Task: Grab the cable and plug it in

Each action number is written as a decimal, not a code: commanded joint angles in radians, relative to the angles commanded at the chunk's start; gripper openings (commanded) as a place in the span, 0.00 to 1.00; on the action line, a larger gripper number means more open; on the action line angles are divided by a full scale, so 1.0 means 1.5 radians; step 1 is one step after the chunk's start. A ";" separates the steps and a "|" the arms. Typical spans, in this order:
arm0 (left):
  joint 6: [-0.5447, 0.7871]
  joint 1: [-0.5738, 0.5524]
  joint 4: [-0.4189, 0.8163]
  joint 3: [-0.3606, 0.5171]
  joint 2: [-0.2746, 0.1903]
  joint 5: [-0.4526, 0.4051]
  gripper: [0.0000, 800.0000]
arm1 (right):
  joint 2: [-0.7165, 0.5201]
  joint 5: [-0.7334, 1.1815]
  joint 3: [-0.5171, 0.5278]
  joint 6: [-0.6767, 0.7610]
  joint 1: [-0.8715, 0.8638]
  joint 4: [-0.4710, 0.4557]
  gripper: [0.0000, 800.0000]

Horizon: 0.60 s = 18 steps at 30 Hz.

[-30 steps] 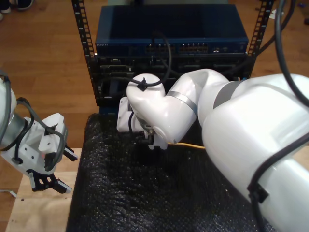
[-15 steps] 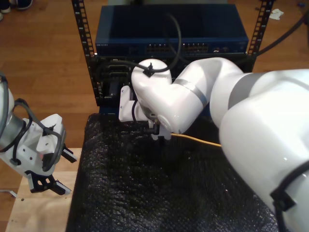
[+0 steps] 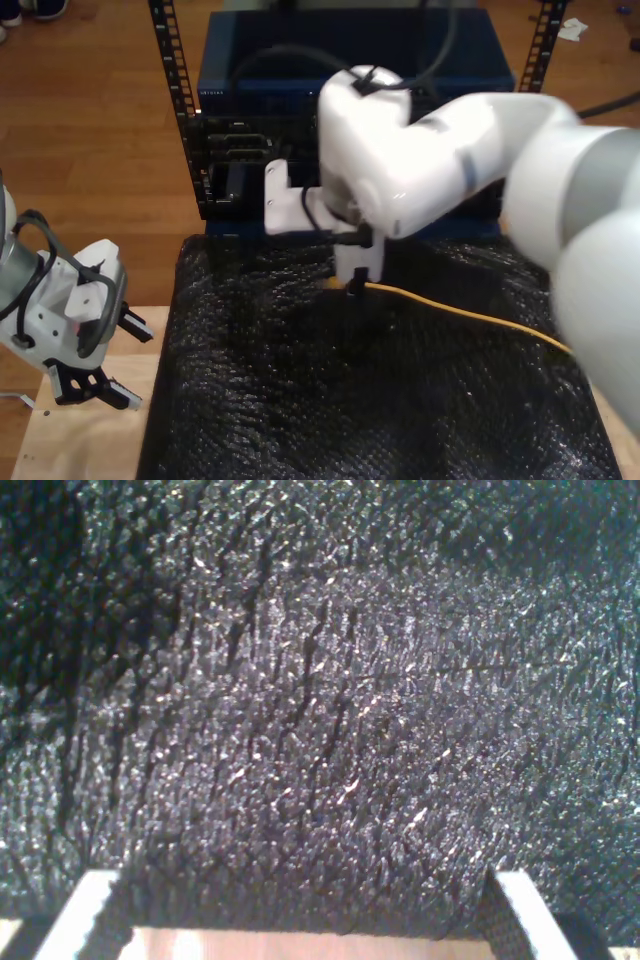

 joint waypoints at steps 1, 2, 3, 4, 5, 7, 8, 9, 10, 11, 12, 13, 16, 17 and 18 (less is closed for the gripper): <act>-0.001 -0.001 -0.001 -0.002 -0.001 0.007 1.00 | -0.014 0.008 0.006 -0.009 -0.009 0.012 0.01; -0.002 -0.002 -0.003 -0.004 -0.002 0.014 1.00 | -0.029 0.018 0.012 -0.020 -0.018 0.027 0.01; -0.003 -0.003 -0.008 -0.006 -0.003 0.021 1.00 | -0.042 0.029 0.017 -0.031 -0.027 0.040 0.01; -0.003 -0.004 -0.018 -0.006 -0.003 0.029 1.00 | -0.054 0.041 0.024 -0.044 -0.038 0.054 0.01; -0.003 -0.005 -0.034 -0.007 -0.003 0.034 1.00 | -0.066 0.051 0.029 -0.055 -0.049 0.068 0.01; 0.000 -0.008 -0.068 -0.006 -0.002 0.041 1.00 | -0.090 0.071 0.038 -0.077 -0.070 0.096 0.01; 0.000 -0.008 -0.080 -0.007 -0.002 0.044 1.00 | -0.100 0.081 0.043 -0.087 -0.076 0.108 0.01; 0.000 -0.009 -0.088 -0.010 -0.002 0.049 1.00 | -0.108 0.090 0.046 -0.095 -0.081 0.117 0.01; 0.000 -0.010 -0.094 -0.013 -0.002 0.054 1.00 | -0.115 0.099 0.048 -0.100 -0.085 0.122 0.01; 0.000 -0.017 -0.098 -0.018 -0.003 0.061 1.00 | -0.119 0.108 0.048 -0.102 -0.088 0.125 0.01; -0.001 -0.026 -0.102 -0.025 -0.004 0.069 1.00 | -0.123 0.115 0.048 -0.102 -0.089 0.125 0.01; -0.003 -0.032 -0.106 -0.030 -0.004 0.077 1.00 | -0.127 0.119 0.048 -0.102 -0.091 0.125 0.01; -0.007 -0.051 -0.133 -0.039 -0.005 0.097 1.00 | -0.138 0.124 0.051 -0.102 -0.091 0.128 0.01; -0.007 -0.056 -0.146 -0.041 -0.005 0.101 1.00 | -0.142 0.126 0.055 -0.102 -0.091 0.134 0.01; -0.008 -0.060 -0.160 -0.044 -0.004 0.104 1.00 | -0.147 0.127 0.059 -0.103 -0.091 0.142 0.01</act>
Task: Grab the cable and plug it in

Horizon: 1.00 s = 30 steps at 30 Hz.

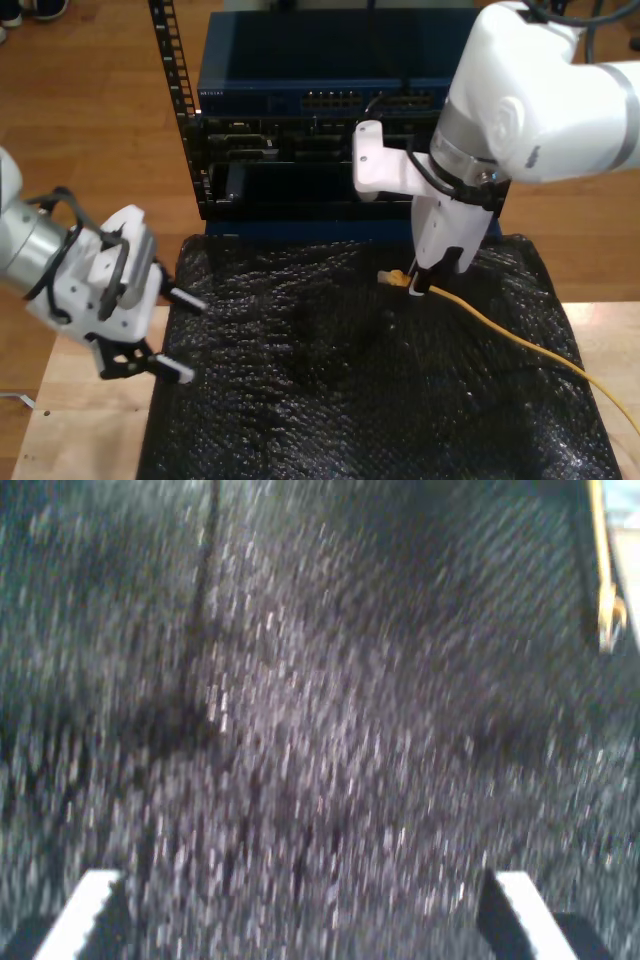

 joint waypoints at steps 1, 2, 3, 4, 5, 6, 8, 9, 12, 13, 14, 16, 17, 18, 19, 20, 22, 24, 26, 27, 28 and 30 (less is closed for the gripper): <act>0.000 -0.005 -0.013 -0.002 0.000 0.002 1.00 | -0.003 0.000 0.003 -0.001 0.000 0.008 0.01; 0.000 -0.013 -0.026 -0.005 0.000 0.004 1.00 | -0.009 0.001 0.005 -0.002 0.000 0.014 0.01; -0.001 -0.024 -0.037 -0.009 0.000 0.006 1.00 | -0.014 0.001 0.006 -0.003 0.000 0.018 0.01; -0.005 -0.035 -0.048 -0.012 0.000 0.007 1.00 | -0.018 0.002 0.009 -0.006 0.000 0.021 0.01; -0.010 -0.045 -0.057 -0.016 0.000 0.007 1.00 | -0.021 0.006 0.010 -0.007 0.000 0.024 0.01; -0.018 -0.055 -0.063 -0.018 0.000 0.007 1.00 | -0.024 0.009 0.010 -0.007 0.000 0.027 0.01; -0.038 -0.076 -0.073 -0.026 0.001 0.006 1.00 | -0.027 0.017 0.010 -0.007 0.000 0.033 0.01; -0.046 -0.086 -0.076 -0.030 0.001 0.006 1.00 | -0.032 0.021 0.010 -0.008 0.000 0.039 0.01; -0.065 -0.114 -0.093 -0.034 0.002 0.004 1.00 | -0.044 0.028 0.010 -0.010 -0.005 0.056 0.01; -0.069 -0.120 -0.102 -0.034 0.003 0.004 1.00 | -0.048 0.029 0.010 -0.010 -0.007 0.061 0.01; -0.069 -0.125 -0.114 -0.034 0.004 0.003 1.00 | -0.052 0.030 0.011 -0.011 -0.008 0.066 0.01; -0.068 -0.132 -0.137 -0.034 0.005 0.000 1.00 | -0.059 0.035 0.011 -0.011 -0.013 0.079 0.01; -0.068 -0.134 -0.147 -0.034 0.005 -0.001 1.00 | -0.061 0.038 0.011 -0.011 -0.015 0.083 0.01; -0.068 -0.134 -0.157 -0.034 0.006 -0.001 1.00 | -0.063 0.038 0.011 -0.012 -0.016 0.085 0.01; -0.066 -0.135 -0.164 -0.034 0.007 -0.001 1.00 | -0.065 0.038 0.011 -0.013 -0.017 0.087 0.01; -0.066 -0.135 -0.170 -0.034 0.007 -0.001 1.00 | -0.068 0.038 0.011 -0.013 -0.017 0.087 0.01; -0.066 -0.135 -0.180 -0.034 0.007 -0.001 1.00 | -0.074 0.038 0.011 -0.013 -0.017 0.097 0.01; -0.066 -0.135 -0.188 -0.035 0.007 0.000 1.00 | -0.078 0.039 0.010 -0.013 -0.018 0.115 0.01; -0.066 -0.134 -0.196 -0.035 0.009 0.003 1.00 | -0.080 0.039 0.009 -0.014 -0.019 0.128 0.01; -0.066 -0.134 -0.197 -0.035 0.011 0.002 1.00 | -0.080 0.039 0.009 -0.014 -0.019 0.129 0.01; -0.066 -0.134 -0.197 -0.036 0.012 0.003 1.00 | -0.080 0.039 0.008 -0.014 -0.019 0.130 0.01; -0.066 -0.134 -0.198 -0.036 0.012 0.003 1.00 | -0.080 0.039 0.007 -0.014 -0.019 0.132 0.01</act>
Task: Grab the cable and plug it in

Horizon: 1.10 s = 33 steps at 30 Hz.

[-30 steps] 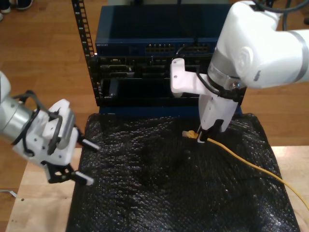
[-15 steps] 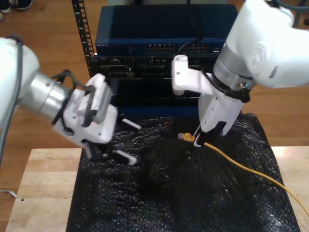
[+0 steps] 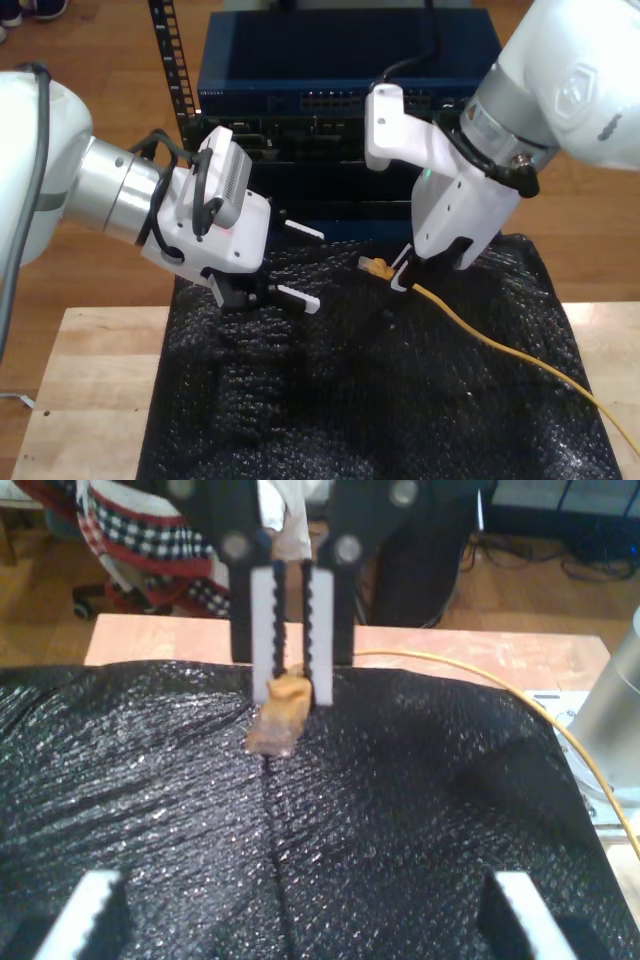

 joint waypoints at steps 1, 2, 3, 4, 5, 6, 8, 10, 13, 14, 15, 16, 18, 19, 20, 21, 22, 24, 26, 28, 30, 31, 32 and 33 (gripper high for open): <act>0.000 0.000 -0.001 0.000 0.000 0.001 1.00 | 0.000 0.000 0.000 0.000 0.000 0.003 0.01; 0.000 0.000 -0.002 -0.002 0.000 0.001 1.00 | 0.000 0.000 0.000 0.000 0.000 0.006 0.01; 0.000 0.000 -0.005 -0.006 0.000 0.001 1.00 | 0.000 0.000 -0.001 0.000 0.000 0.008 0.01; -0.001 0.000 -0.008 -0.009 0.000 0.003 1.00 | -0.001 0.001 -0.001 0.000 0.000 0.009 0.01; -0.001 0.000 -0.012 -0.010 0.000 0.003 1.00 | -0.001 0.002 -0.001 0.000 0.000 0.010 0.01; -0.001 0.000 -0.016 -0.011 0.000 0.003 1.00 | -0.001 0.005 -0.002 0.000 0.000 0.012 0.01; -0.001 0.000 -0.026 -0.011 0.000 0.003 0.99 | -0.001 0.013 -0.003 0.000 0.000 0.016 0.01; -0.001 0.000 -0.038 -0.011 0.000 0.004 0.97 | -0.003 0.017 -0.003 0.000 -0.001 0.024 0.01; -0.001 0.000 -0.051 -0.010 0.001 0.016 0.93 | -0.011 0.018 -0.003 0.000 0.000 0.025 0.01; -0.001 0.000 -0.052 -0.010 0.001 0.019 0.92 | -0.012 0.018 -0.003 0.000 0.000 0.025 0.01; 0.000 0.000 -0.052 -0.010 0.001 0.021 0.91 | -0.013 0.018 -0.003 0.000 0.000 0.026 0.01; 0.000 0.000 -0.052 -0.010 0.003 0.021 0.90 | -0.014 0.018 -0.003 0.000 0.000 0.026 0.01; 0.000 0.000 -0.053 -0.010 0.009 0.023 0.86 | -0.015 0.018 -0.002 0.000 0.000 0.026 0.01; 0.000 0.000 -0.053 -0.010 0.011 0.023 0.84 | -0.015 0.018 -0.002 0.000 0.000 0.026 0.01; 0.000 0.000 -0.053 -0.010 0.012 0.024 0.84 | -0.015 0.018 -0.002 0.000 0.000 0.026 0.01; 0.000 0.000 -0.053 -0.010 0.012 0.028 0.83 | -0.015 0.018 -0.002 0.000 0.001 0.026 0.01; -0.001 0.000 -0.053 -0.010 0.012 0.034 0.82 | -0.015 0.018 -0.002 0.000 0.001 0.026 0.01; -0.002 0.000 -0.054 -0.010 0.012 0.048 0.80 | -0.015 0.019 -0.002 0.000 0.001 0.026 0.01; -0.002 0.000 -0.054 -0.010 0.013 0.053 0.80 | -0.015 0.023 -0.002 0.000 0.002 0.026 0.01; -0.003 0.000 -0.055 -0.010 0.013 0.053 0.78 | -0.015 0.026 -0.002 0.000 0.002 0.026 0.01; -0.002 0.000 -0.061 -0.010 0.015 0.055 0.77 | -0.015 0.026 -0.002 0.000 0.003 0.026 0.01; -0.002 0.000 -0.065 -0.010 0.015 0.057 0.76 | -0.015 0.026 -0.002 0.000 0.003 0.026 0.01; -0.002 0.000 -0.066 -0.009 0.015 0.060 0.75 | -0.015 0.026 -0.002 0.000 0.003 0.026 0.01; -0.002 0.000 -0.068 -0.009 0.016 0.064 0.75 | -0.015 0.026 -0.002 -0.001 0.004 0.026 0.01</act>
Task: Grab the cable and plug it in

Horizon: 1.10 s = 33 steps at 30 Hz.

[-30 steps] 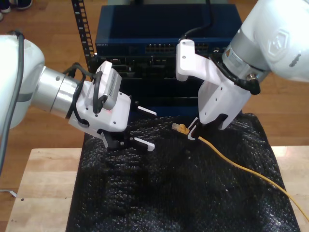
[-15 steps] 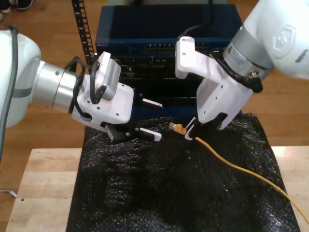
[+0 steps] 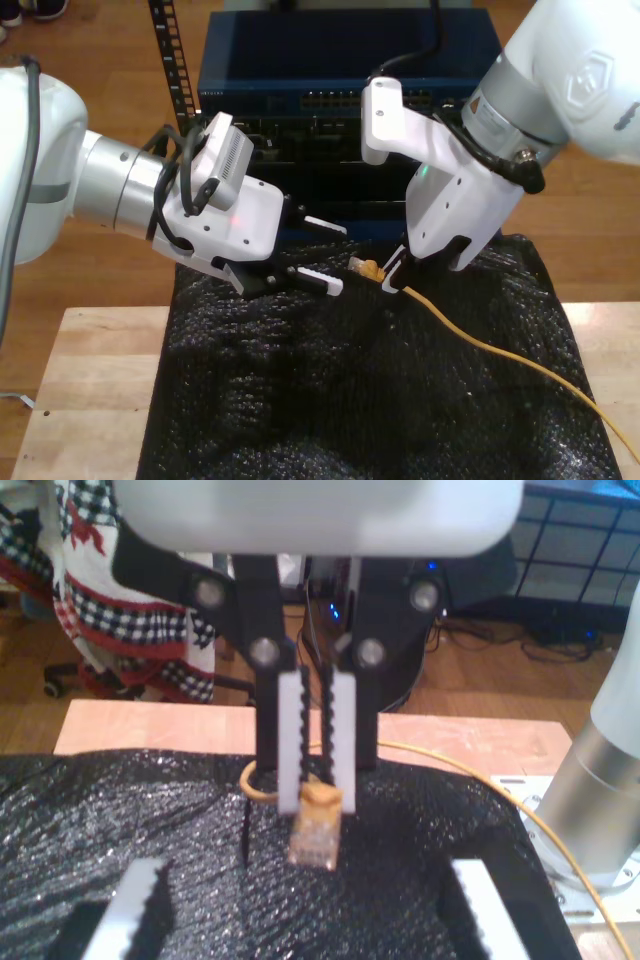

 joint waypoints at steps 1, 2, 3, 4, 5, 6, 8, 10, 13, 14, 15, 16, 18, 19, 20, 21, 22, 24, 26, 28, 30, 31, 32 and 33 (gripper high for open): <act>0.000 0.000 0.000 0.000 0.000 0.002 0.74 | 0.000 0.000 0.000 0.001 0.000 0.000 0.01; 0.000 0.000 0.000 0.000 0.001 0.003 0.73 | 0.000 0.000 0.000 0.001 0.000 0.000 0.01; 0.000 0.000 0.000 0.000 0.002 0.003 0.73 | 0.000 0.000 0.000 0.001 0.001 0.000 0.01; 0.000 0.000 0.000 0.000 0.002 0.003 0.73 | 0.001 0.000 0.000 0.001 0.002 0.000 0.01; 0.000 0.000 0.000 0.001 0.002 0.003 0.72 | 0.000 0.000 0.000 0.001 0.002 0.001 0.01; 0.000 0.000 0.000 0.001 0.002 0.003 0.70 | 0.001 0.000 0.000 0.001 0.002 0.001 0.01; 0.000 0.000 0.000 0.002 0.002 0.002 0.70 | 0.001 0.001 0.000 0.001 0.003 0.003 0.01; 0.000 0.000 0.000 0.002 0.003 0.002 0.69 | 0.001 0.002 0.000 0.001 0.003 0.006 0.01; 0.002 0.000 0.000 0.003 0.003 0.001 0.68 | 0.002 0.002 0.000 0.001 0.004 0.006 0.01; 0.002 0.000 0.000 0.003 0.003 0.001 0.68 | 0.002 0.002 -0.001 0.001 0.004 0.006 0.01; 0.002 0.000 0.000 0.003 0.003 0.002 0.67 | 0.002 0.002 -0.001 0.001 0.004 0.006 0.01; 0.003 0.000 0.000 0.003 0.003 0.002 0.65 | 0.002 0.002 -0.001 0.001 0.005 0.006 0.01; 0.003 0.000 0.000 0.003 0.003 0.002 0.64 | 0.003 0.002 -0.001 0.001 0.005 0.006 0.01; 0.004 -0.001 0.000 0.003 0.003 0.002 0.62 | 0.003 0.002 -0.001 0.001 0.005 0.006 0.01; 0.004 0.000 0.000 0.003 0.003 0.002 0.60 | 0.004 0.002 -0.001 0.001 0.005 0.007 0.01; 0.005 -0.001 0.000 0.004 0.003 0.002 0.59 | 0.004 0.002 -0.001 0.001 0.005 0.006 0.01; 0.005 -0.001 0.000 0.004 0.003 0.002 0.58 | 0.004 0.002 -0.001 0.001 0.005 0.006 0.01; 0.007 -0.001 0.000 0.004 0.003 0.002 0.56 | 0.005 0.002 -0.002 0.001 0.005 0.007 0.01; 0.014 -0.001 0.000 0.004 0.003 0.000 0.52 | 0.005 0.002 -0.002 0.001 0.006 0.007 0.01; 0.026 -0.001 0.000 0.005 0.003 -0.001 0.49 | 0.005 0.002 -0.002 0.001 0.006 0.008 0.01; 0.037 -0.001 0.001 0.005 0.003 -0.003 0.48 | 0.005 0.002 -0.002 0.000 0.006 0.011 0.01; 0.042 -0.001 0.001 0.005 0.003 -0.003 0.48 | 0.005 0.002 -0.002 0.001 0.006 0.011 0.01; 0.047 -0.001 0.001 0.005 0.003 -0.003 0.48 | 0.006 0.002 -0.002 0.000 0.006 0.011 0.01; 0.050 -0.001 0.001 0.005 0.003 -0.003 0.48 | 0.006 0.002 -0.002 0.001 0.006 0.011 0.01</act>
